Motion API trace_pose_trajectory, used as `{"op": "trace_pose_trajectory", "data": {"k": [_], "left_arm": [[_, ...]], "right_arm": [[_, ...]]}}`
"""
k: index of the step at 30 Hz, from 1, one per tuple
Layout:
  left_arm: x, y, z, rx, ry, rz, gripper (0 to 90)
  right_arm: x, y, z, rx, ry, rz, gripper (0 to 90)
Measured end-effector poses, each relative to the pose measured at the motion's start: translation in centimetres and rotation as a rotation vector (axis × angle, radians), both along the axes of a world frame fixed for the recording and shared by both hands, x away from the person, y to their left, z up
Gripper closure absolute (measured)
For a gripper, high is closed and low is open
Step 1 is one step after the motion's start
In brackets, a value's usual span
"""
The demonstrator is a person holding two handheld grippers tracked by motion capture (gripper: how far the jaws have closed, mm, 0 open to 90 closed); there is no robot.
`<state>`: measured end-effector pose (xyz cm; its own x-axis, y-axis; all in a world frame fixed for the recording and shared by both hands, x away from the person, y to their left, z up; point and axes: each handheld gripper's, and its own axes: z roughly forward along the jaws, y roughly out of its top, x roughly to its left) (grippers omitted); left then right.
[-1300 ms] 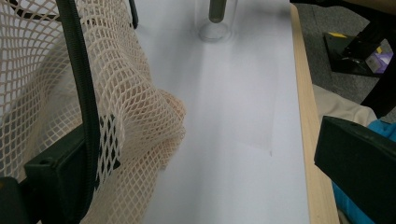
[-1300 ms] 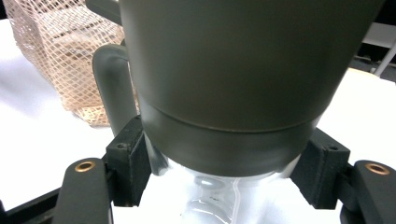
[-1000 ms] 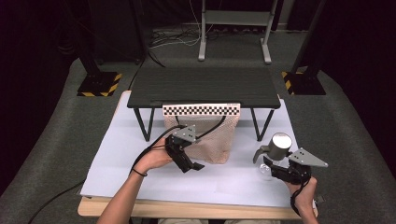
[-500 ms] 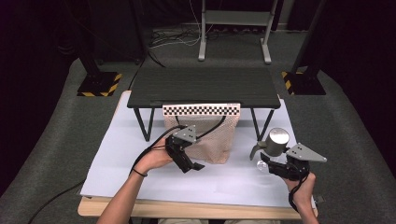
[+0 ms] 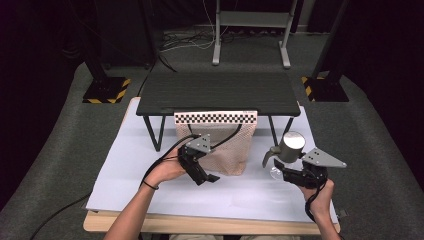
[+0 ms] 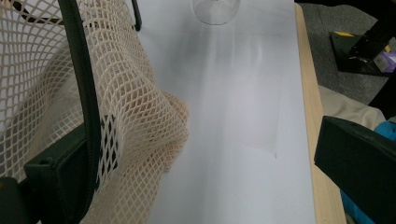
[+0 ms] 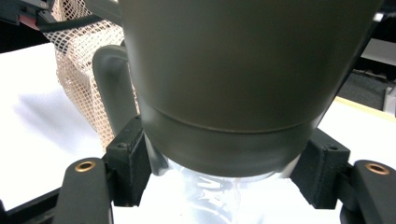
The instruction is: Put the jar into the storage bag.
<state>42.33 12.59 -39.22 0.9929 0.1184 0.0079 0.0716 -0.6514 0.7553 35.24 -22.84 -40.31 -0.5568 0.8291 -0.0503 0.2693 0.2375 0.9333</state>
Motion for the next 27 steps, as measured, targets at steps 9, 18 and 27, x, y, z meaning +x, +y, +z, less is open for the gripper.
{"op": "trace_pose_trajectory", "data": {"k": [9, 18, 27], "left_arm": [[-0.1, -0.3, -0.1, -0.014, -0.013, 0.010, 0.0], [-0.3, -0.3, -0.3, -0.023, -0.032, 0.031, 0.0], [-0.4, -0.3, -0.4, -0.022, -0.034, 0.037, 0.0]], "right_arm": [[0.3, 1.1, 0.9, 0.003, -0.008, 0.028, 30.1], [0.8, 1.7, 1.2, 0.003, 0.001, 0.045, 30.1], [1.1, 2.5, 1.8, 0.010, -0.005, 0.070, 30.1]]}}
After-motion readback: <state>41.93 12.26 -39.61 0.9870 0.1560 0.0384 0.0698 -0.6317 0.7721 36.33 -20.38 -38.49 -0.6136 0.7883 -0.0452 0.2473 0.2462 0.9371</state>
